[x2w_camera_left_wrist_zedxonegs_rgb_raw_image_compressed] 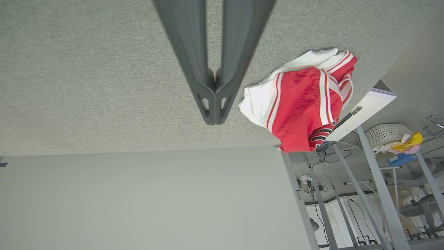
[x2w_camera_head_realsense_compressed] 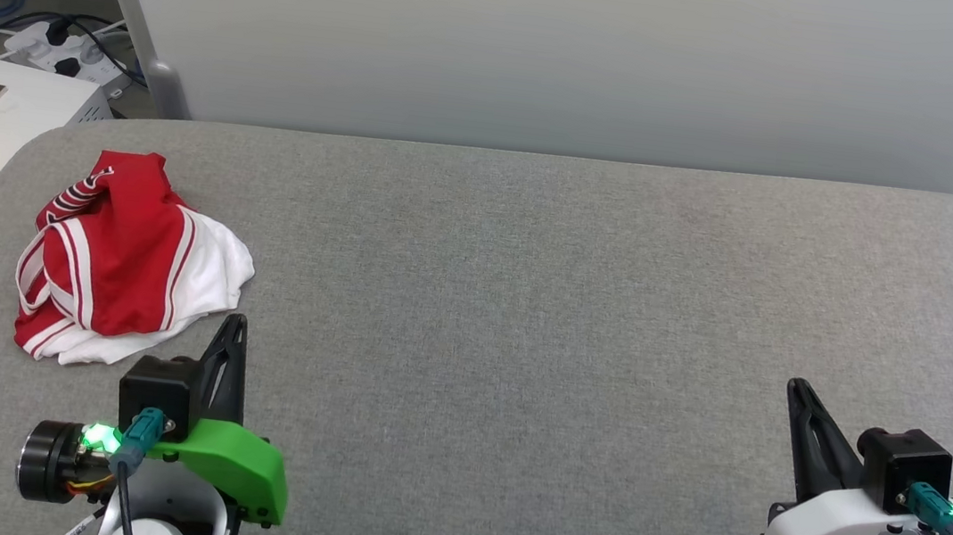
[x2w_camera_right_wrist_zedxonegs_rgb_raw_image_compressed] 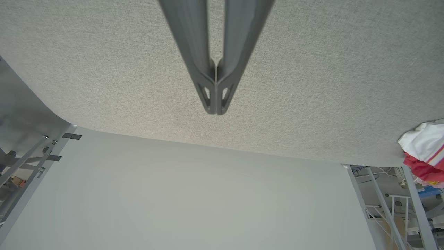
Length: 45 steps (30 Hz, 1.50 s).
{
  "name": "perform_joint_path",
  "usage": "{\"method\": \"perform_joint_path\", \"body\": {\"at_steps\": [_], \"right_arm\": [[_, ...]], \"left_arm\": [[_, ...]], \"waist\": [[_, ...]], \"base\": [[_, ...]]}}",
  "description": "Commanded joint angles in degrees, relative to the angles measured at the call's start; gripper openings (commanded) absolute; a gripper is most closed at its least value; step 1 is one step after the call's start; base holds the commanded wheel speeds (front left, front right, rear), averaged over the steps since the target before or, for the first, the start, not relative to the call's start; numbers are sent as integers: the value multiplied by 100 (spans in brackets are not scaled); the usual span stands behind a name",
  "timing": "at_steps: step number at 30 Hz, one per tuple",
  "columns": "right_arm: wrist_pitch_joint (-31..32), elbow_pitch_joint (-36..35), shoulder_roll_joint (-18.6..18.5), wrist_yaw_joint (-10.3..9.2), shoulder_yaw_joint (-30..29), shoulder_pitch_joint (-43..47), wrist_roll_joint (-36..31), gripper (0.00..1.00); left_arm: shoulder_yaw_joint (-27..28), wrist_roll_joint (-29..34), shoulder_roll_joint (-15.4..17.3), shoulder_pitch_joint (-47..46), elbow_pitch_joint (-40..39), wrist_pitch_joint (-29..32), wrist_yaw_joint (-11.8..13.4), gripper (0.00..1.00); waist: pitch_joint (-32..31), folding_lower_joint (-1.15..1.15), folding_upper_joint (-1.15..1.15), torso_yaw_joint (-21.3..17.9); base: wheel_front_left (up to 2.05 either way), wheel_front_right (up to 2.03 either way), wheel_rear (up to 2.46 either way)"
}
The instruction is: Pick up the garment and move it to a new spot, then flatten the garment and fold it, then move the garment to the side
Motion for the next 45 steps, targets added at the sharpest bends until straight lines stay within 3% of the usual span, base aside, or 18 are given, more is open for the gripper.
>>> {"method": "perform_joint_path", "body": {"at_steps": [1,19,20,45], "right_arm": [[6,-20,6,-4,-1,42,-55,0],[6,-20,6,-4,-1,42,-55,0],[-1,1,0,0,0,0,3,100],[-298,-31,1,-1,-32,48,251,100]], "left_arm": [[10,57,-25,67,-13,-4,24,0],[10,57,-25,67,-13,-4,24,0],[-1,-2,1,0,1,-1,-1,100],[-109,-241,-4,8,225,-300,-21,100]], "waist": [[0,0,0,0],[0,0,0,0],[0,0,0,0],[33,0,0,14]], "base": [[0,0,0],[0,0,0],[0,0,0],[0,0,0]]}}
